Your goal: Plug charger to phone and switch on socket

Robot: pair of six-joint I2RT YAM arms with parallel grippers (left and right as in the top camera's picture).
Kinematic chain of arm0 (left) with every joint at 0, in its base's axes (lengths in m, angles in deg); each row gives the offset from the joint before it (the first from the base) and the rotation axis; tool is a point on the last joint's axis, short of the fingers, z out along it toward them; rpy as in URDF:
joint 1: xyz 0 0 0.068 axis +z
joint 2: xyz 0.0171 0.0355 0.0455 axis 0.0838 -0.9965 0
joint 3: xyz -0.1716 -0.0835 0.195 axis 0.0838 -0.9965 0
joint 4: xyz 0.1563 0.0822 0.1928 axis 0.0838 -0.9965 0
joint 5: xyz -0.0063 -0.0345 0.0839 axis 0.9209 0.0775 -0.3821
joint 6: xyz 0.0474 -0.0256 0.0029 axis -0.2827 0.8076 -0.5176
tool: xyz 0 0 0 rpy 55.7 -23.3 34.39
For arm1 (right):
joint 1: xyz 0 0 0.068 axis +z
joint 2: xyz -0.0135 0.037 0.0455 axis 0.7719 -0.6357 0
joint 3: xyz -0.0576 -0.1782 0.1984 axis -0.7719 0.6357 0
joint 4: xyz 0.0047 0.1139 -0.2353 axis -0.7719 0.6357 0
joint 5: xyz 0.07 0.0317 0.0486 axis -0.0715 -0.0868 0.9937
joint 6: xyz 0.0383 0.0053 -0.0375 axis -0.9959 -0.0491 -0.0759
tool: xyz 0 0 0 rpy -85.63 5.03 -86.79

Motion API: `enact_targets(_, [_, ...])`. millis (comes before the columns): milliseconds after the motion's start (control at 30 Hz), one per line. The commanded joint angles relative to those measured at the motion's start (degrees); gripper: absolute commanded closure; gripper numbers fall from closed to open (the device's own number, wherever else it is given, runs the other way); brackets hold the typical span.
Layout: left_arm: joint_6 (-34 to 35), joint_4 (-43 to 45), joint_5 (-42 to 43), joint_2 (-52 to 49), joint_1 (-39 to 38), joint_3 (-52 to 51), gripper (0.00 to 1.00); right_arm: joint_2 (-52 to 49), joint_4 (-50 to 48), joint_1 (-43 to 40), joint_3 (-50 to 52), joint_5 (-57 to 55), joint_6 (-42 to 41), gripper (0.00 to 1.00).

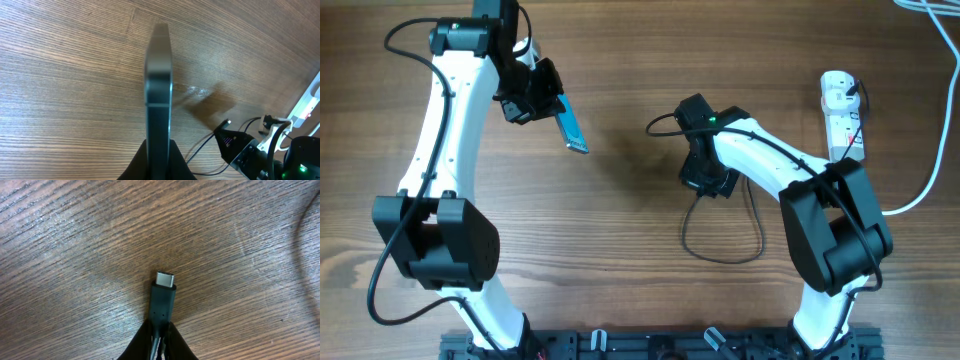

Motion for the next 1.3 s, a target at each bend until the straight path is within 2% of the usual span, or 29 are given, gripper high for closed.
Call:
enact_targets(0, [0.8,0.0,1.2,0.6,-0.2,0.5,0.96,-1.1,-0.1,-0.1,1.0,-0.9,-0.3,0.90])
enact_targets(100, [0.8,0.0,1.2,0.6,-0.2,0.5,0.96,-1.1,-0.1,-0.1,1.0,-0.9,-0.3,0.89])
enact_targets(167, [0.8,0.0,1.2,0.6,-0.2,0.5,0.96,-1.1,-0.1,-0.1,0.9,-0.6,-0.2,0.94])
enact_targets(300, [0.5,1.9,6.2,0.6,-0.2,0.5,0.96,0.5,0.0,-0.1,-2.0,0.4,6.4,0.96])
enact_targets(400, [-5.6,6.4,17.8,0.6,-0.2,0.5,0.96,8.2,-1.8,-0.1,-2.3,6.7,14.4,0.96])
enact_targets(533, [-5.8,14.4,31.5,0.6,-0.2,0.5,0.96,22.0,-3.0,-0.1,-2.3,24.2,30.9,0.96])
enact_targets(633, [-5.8,20.5,43.6,0.6,-0.2,0.5,0.96,29.0,-0.8,0.8,-2.3,34.9,39.1,0.96])
enact_targets(733, [-10.6,20.3,48.5,0.6,-1.3,0.5,0.96,29.6,-0.9,3.8,-2.3,35.3,39.8,0.96])
enact_targets(867, [-17.4,17.2,48.5,0.6,-3.8,0.5,0.96,29.8,-3.1,5.5,-2.3,35.1,39.1,0.96])
enact_targets(967, [-17.4,17.4,48.3,0.6,-4.1,0.5,0.96,31.0,-4.2,5.5,-2.3,34.0,38.2,0.96])
enact_targets(1033, [-17.4,17.3,48.3,0.6,-3.9,0.5,0.96,32.9,-4.4,5.5,-2.3,26.9,33.9,0.96])
enact_targets(1167, [-17.4,16.2,45.1,0.6,-4.4,0.5,0.96,35.3,-4.3,5.7,-2.3,20.4,32.6,0.96])
enact_targets(1267, [-17.3,16.1,45.2,0.6,-5.1,0.5,0.96,35.2,-4.2,6.0,-2.3,20.7,32.2,0.96])
